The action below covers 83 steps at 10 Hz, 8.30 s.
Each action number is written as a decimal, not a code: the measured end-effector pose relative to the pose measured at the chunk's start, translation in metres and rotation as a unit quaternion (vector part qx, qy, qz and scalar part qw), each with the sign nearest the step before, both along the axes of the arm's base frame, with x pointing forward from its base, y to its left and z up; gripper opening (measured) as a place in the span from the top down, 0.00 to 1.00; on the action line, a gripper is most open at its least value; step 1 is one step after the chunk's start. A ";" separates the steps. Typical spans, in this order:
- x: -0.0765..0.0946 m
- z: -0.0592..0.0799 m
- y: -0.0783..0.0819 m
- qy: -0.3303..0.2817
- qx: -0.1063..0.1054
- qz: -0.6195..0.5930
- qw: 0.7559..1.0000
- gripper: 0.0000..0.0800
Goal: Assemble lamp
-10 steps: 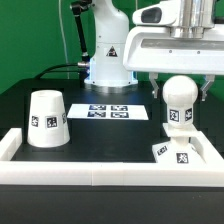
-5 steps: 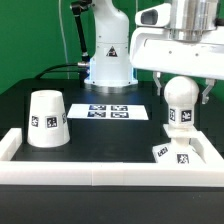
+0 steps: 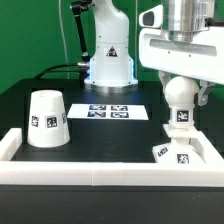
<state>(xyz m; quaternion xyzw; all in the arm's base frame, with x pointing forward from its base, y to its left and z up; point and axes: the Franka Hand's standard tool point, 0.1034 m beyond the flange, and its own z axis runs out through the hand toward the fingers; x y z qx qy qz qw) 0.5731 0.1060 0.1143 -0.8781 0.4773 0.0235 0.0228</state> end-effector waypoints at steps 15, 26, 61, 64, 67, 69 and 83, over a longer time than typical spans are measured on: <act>-0.006 0.007 0.001 -0.041 0.004 0.450 0.892 0.13; 0.005 0.009 -0.009 -0.054 -0.018 0.819 0.571 0.13; 0.010 -0.002 -0.006 -0.020 -0.052 0.728 0.683 0.28; 0.008 -0.003 -0.003 -0.027 -0.037 0.595 0.802 0.28; 0.012 0.000 0.000 -0.033 -0.034 0.546 0.836 0.28; 0.012 -0.001 0.001 -0.032 -0.033 0.487 0.872 0.28; 0.009 -0.005 0.000 -0.016 0.007 0.026 1.000 0.28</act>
Offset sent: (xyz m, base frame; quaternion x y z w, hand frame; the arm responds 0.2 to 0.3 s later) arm 0.0000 0.0000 0.0000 0.0000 0.0000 -0.0650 0.9979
